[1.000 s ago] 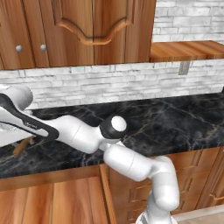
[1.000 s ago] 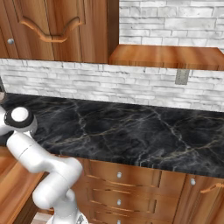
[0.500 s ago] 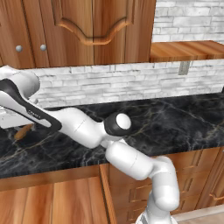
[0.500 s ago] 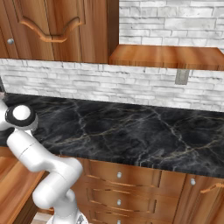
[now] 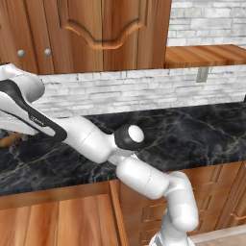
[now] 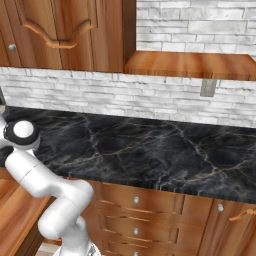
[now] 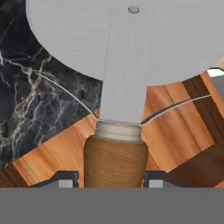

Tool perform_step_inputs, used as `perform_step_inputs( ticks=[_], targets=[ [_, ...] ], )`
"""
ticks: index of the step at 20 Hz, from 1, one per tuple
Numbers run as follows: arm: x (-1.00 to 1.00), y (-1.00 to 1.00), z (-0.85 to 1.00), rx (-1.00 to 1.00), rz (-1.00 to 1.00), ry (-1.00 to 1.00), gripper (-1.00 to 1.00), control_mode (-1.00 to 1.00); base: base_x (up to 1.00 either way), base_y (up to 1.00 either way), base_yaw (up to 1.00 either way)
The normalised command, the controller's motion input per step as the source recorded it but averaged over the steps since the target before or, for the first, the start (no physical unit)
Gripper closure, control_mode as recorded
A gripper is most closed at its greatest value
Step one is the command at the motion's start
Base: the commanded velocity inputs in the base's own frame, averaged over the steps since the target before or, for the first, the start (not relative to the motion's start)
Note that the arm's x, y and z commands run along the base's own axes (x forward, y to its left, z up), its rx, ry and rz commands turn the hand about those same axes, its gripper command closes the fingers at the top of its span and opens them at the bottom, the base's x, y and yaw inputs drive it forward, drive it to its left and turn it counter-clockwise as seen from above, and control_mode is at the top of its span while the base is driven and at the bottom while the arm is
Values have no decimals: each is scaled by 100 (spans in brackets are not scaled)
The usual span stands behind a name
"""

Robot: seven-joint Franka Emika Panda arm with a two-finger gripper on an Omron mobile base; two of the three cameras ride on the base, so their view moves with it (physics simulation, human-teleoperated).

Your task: Take the pizza cutter from the drawer on the left and place it on the dining counter for cutting.

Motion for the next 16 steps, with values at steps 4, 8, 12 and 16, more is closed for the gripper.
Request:
perform_step_inputs(
  ticks=[4,8,12,16],
  targets=[
    [-27,-21,0,30,-71,0,100,-100,0,0,0],
    [-18,-74,-19,14,-63,0,100,-100,0,0,0],
    [-76,-43,-48,5,-60,-2,100,-100,0,0,0],
    [-100,-31,-20,6,-44,-6,100,-100,0,0,0]
  ],
)
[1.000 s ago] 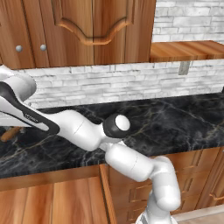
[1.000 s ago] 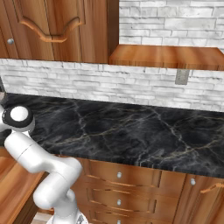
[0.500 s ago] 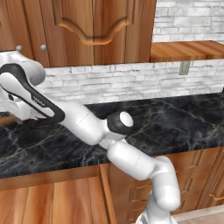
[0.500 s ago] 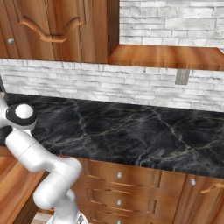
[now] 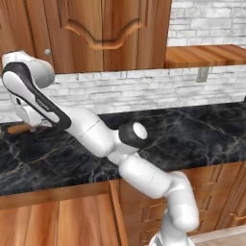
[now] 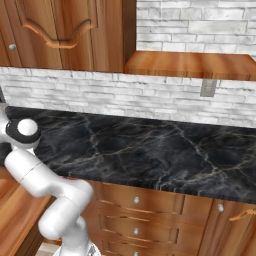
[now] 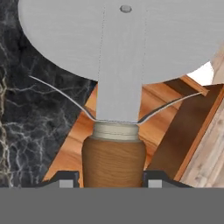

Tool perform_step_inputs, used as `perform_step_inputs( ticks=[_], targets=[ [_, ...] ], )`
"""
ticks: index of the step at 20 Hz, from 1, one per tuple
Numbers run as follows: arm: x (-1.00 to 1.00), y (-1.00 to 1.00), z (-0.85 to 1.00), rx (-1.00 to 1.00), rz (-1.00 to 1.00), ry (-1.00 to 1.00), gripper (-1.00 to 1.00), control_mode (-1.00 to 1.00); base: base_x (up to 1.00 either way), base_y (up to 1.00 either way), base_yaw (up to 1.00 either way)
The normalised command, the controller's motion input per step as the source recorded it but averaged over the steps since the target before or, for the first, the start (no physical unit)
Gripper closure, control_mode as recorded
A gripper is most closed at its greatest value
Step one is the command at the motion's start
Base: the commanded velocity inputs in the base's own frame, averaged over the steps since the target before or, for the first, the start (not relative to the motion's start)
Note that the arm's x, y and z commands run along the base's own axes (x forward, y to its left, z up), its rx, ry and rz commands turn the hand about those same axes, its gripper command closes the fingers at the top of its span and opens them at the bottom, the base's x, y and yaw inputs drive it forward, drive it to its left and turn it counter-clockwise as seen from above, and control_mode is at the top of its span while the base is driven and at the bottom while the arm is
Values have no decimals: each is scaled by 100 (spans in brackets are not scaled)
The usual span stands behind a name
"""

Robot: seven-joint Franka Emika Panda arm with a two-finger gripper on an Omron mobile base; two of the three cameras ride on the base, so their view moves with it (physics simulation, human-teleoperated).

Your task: Take the pizza cutter from the drawer on the left and place it on the dining counter for cutting.

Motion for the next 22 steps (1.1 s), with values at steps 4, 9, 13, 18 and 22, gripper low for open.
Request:
perform_step_inputs(
  ticks=[4,9,13,18,22],
  targets=[
    [-61,-26,-7,6,-49,0,100,-100,0,0,0],
    [-96,-49,-6,17,-53,4,100,-100,0,0,0],
    [-31,-100,-9,6,-41,0,100,-100,0,0,0],
    [-36,-100,-24,-4,-17,-15,100,-100,0,0,0],
    [-22,-99,11,-4,0,-8,100,-100,0,0,0]
  ],
)
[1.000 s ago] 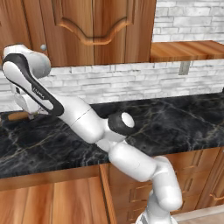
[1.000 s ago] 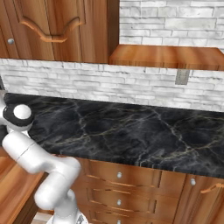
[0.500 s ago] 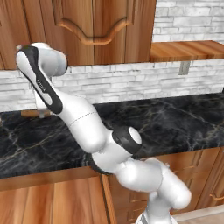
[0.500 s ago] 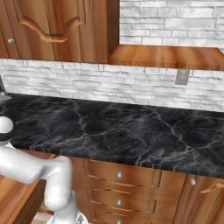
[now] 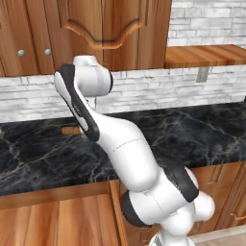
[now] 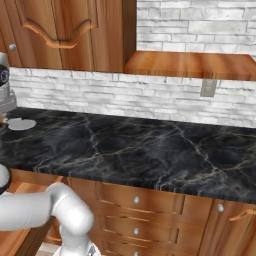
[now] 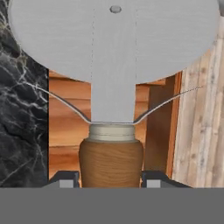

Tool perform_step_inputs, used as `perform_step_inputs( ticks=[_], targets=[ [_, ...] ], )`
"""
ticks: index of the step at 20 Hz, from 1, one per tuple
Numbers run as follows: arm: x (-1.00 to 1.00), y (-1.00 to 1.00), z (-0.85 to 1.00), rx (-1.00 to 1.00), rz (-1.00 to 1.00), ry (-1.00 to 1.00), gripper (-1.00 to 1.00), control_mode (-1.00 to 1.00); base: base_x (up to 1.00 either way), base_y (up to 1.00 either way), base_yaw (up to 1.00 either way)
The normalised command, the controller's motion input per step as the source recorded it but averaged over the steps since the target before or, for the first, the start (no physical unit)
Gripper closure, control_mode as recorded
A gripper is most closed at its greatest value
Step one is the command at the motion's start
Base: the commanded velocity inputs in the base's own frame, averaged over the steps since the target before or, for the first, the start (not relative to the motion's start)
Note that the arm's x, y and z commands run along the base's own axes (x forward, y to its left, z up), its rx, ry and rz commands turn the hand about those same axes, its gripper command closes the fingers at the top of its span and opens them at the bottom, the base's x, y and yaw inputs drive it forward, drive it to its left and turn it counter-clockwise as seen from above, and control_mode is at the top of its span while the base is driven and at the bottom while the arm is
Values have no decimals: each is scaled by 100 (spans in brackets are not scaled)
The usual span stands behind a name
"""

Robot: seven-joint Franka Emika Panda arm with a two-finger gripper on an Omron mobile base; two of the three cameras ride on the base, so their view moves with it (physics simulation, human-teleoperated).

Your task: Take the pizza cutter from the drawer on the left and place it on the dining counter for cutting.

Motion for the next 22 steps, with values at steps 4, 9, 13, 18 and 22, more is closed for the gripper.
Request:
perform_step_inputs(
  ticks=[4,9,13,18,22],
  targets=[
    [-14,-99,6,-7,0,-3,100,-100,0,0,0],
    [0,-100,8,-6,0,0,100,-100,0,0,0],
    [0,-99,0,-6,0,0,100,-100,0,0,0],
    [-7,-100,0,-1,0,0,100,-100,0,0,0],
    [-14,-77,0,0,0,2,100,-100,0,0,0]
  ],
)
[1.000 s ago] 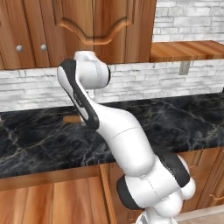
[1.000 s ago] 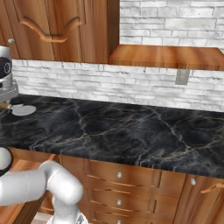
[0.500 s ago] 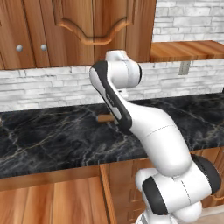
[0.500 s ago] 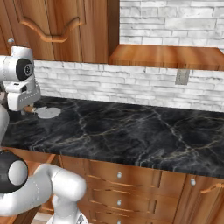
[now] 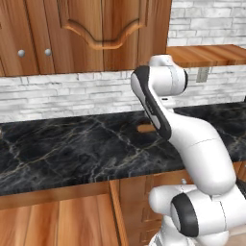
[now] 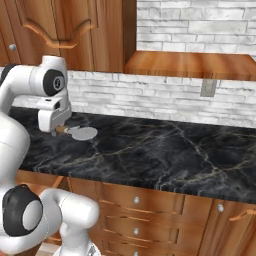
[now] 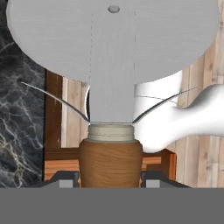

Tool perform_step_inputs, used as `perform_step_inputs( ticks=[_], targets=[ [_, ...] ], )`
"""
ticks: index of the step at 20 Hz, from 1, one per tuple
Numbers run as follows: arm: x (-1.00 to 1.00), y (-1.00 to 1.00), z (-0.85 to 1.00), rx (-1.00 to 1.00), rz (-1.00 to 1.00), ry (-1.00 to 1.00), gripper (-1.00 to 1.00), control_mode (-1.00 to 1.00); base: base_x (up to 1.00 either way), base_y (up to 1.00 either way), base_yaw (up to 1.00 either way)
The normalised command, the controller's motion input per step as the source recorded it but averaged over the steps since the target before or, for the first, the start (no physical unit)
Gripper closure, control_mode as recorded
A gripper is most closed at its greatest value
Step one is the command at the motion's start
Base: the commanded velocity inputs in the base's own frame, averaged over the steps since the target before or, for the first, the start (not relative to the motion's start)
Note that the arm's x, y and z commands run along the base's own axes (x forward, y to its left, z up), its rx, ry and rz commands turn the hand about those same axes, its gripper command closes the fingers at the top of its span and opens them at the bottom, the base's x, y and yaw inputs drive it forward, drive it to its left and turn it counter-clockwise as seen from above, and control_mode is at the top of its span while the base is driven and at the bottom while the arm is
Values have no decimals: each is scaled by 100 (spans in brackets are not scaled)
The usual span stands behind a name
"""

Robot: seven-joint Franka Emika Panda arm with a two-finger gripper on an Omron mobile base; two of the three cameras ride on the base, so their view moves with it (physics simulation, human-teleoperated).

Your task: Take the pizza cutter from the drawer on the left and place it on the dining counter for cutting.

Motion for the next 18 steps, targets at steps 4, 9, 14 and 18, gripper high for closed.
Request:
perform_step_inputs(
  ticks=[4,9,14,18],
  targets=[
    [-11,-33,0,0,-2,4,100,-100,0,0,0],
    [-4,-9,0,0,-5,1,100,-100,0,0,0],
    [0,0,0,0,0,0,100,100,0,0,0],
    [0,0,0,0,0,0,100,100,-22,-38,-10]
  ],
)
